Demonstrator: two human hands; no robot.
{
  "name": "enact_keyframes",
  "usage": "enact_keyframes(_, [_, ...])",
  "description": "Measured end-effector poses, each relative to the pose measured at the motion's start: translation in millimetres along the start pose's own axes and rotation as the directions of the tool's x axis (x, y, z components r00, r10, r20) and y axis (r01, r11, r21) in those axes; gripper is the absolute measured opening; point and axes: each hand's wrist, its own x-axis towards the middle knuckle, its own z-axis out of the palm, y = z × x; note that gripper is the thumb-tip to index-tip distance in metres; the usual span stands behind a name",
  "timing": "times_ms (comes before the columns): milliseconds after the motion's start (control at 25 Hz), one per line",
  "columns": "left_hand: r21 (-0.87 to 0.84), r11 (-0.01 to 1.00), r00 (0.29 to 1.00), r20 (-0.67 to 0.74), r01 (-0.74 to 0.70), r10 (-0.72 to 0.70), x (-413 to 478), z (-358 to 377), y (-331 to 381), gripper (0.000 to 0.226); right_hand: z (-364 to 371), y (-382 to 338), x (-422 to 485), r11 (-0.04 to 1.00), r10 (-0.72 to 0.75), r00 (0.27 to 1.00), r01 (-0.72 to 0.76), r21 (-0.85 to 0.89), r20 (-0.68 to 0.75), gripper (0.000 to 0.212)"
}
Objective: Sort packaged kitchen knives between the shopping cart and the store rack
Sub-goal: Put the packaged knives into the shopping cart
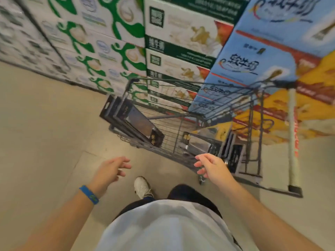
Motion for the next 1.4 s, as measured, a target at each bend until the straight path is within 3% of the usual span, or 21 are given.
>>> enact_keyframes(200, [0.146,0.986,0.985,0.163,-0.080,0.056,33.3,42.4,48.9,0.025,-11.2,8.8,-3.2,1.000,0.025,0.986,-0.027,-0.012,-0.162,0.018])
enact_keyframes(440, [0.249,0.963,0.963,0.267,-0.103,0.034,44.5,89.1,84.2,0.025,-39.6,1.5,41.4,0.937,-0.014,0.978,-0.059,-0.345,-0.207,0.024])
enact_keyframes(520, [0.296,0.949,0.968,0.249,-0.111,0.036,43.5,96.2,96.0,0.025,-48.0,-8.0,63.1,0.832,-0.013,0.985,-0.085,-0.548,-0.174,0.028])
enact_keyframes(640, [0.336,0.934,0.977,0.208,-0.120,0.051,40.6,100.8,111.2,0.025,-52.1,-17.0,91.5,0.535,-0.189,0.974,-0.005,-0.845,-0.125,0.030])
enact_keyframes(760, [0.362,0.925,0.985,0.157,-0.120,0.066,39.7,104.2,121.0,0.027,-55.7,-22.8,123.0,0.299,-0.281,0.958,0.033,-0.954,-0.054,0.028])
enact_keyframes(880, [0.402,0.905,0.986,0.141,-0.137,0.087,37.4,108.4,121.9,0.027,-50.6,-25.9,148.8,0.231,-0.049,0.999,0.006,-0.973,-0.006,0.037])
enact_keyframes(1000, [0.437,0.888,0.984,0.158,-0.144,0.082,36.3,112.1,121.1,0.027,-40.6,-20.0,156.9,0.183,0.087,0.996,0.007,-0.983,0.023,0.021])
enact_keyframes(1080, [0.463,0.874,0.981,0.179,-0.146,0.069,39.3,112.6,122.7,0.027,-45.2,-17.3,161.1,0.220,0.140,0.989,0.012,-0.975,0.043,0.019])
enact_keyframes(1160, [0.459,0.879,0.980,0.195,-0.133,0.047,45.2,112.6,131.3,0.027,-58.3,-16.1,164.1,0.364,0.199,0.977,-0.004,-0.932,0.074,0.021])
enact_keyframes(1280, [0.418,0.895,0.976,0.205,-0.158,0.076,55.3,113.0,151.2,0.028,-77.9,-27.0,167.8,0.675,0.235,0.969,-0.111,-0.730,0.070,0.040])
enact_keyframes(1320, [0.416,0.890,0.971,0.218,-0.187,0.102,59.1,114.1,158.0,0.027,-84.0,-36.2,167.8,0.743,0.230,0.970,-0.121,-0.659,0.082,0.044])
enact_keyframes(1400, [0.442,0.860,0.951,0.272,-0.257,0.144,65.5,119.6,171.6,0.019,-97.0,-58.7,169.4,0.781,0.201,0.967,-0.061,-0.622,0.157,0.050])
